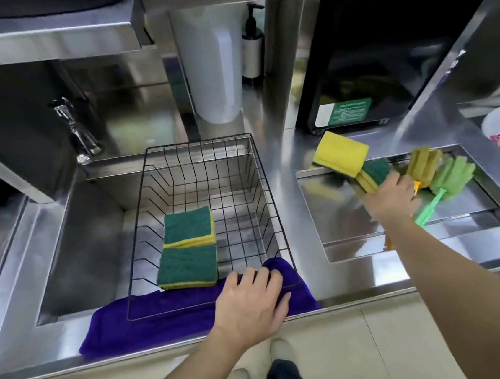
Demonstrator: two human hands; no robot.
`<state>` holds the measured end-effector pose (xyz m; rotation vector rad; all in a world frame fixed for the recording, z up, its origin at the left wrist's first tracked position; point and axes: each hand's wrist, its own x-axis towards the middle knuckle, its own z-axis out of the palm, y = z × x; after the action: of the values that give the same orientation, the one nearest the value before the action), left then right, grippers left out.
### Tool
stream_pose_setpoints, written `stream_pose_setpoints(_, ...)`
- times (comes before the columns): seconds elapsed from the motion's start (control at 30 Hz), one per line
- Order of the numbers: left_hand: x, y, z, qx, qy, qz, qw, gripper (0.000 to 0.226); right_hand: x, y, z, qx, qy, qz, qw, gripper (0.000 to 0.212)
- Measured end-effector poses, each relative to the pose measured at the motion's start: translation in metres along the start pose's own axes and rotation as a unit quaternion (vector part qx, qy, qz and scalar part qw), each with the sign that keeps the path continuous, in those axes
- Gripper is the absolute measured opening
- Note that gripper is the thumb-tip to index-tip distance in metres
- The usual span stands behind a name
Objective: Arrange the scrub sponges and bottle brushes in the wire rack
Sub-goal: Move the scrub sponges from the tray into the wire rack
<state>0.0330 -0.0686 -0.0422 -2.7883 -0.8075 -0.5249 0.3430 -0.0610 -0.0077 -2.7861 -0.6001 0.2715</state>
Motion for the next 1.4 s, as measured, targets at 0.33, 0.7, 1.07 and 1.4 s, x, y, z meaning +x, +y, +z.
stream_pose_setpoints(0.33,0.001,0.0,-0.001,-0.006,-0.001,0.005,1.0,0.032,-0.004,0.03,-0.01,-0.094,-0.016,-0.021,0.995,0.045)
stream_pose_setpoints(0.7,-0.003,-0.007,-0.004,-0.005,-0.011,0.019,1.0,0.048,-0.033,0.001,-0.036,0.267,0.083,-0.015,0.96,0.081)
stream_pose_setpoints(1.07,-0.043,-0.061,-0.019,0.019,0.004,-0.065,0.998,0.039,-0.105,-0.11,-0.008,0.235,-0.069,-0.226,0.943,0.079)
stream_pose_setpoints(1.4,-0.06,-0.078,-0.021,0.01,0.025,-0.117,0.993,0.032,-0.142,-0.182,0.03,0.187,-0.172,-0.292,0.922,0.074)
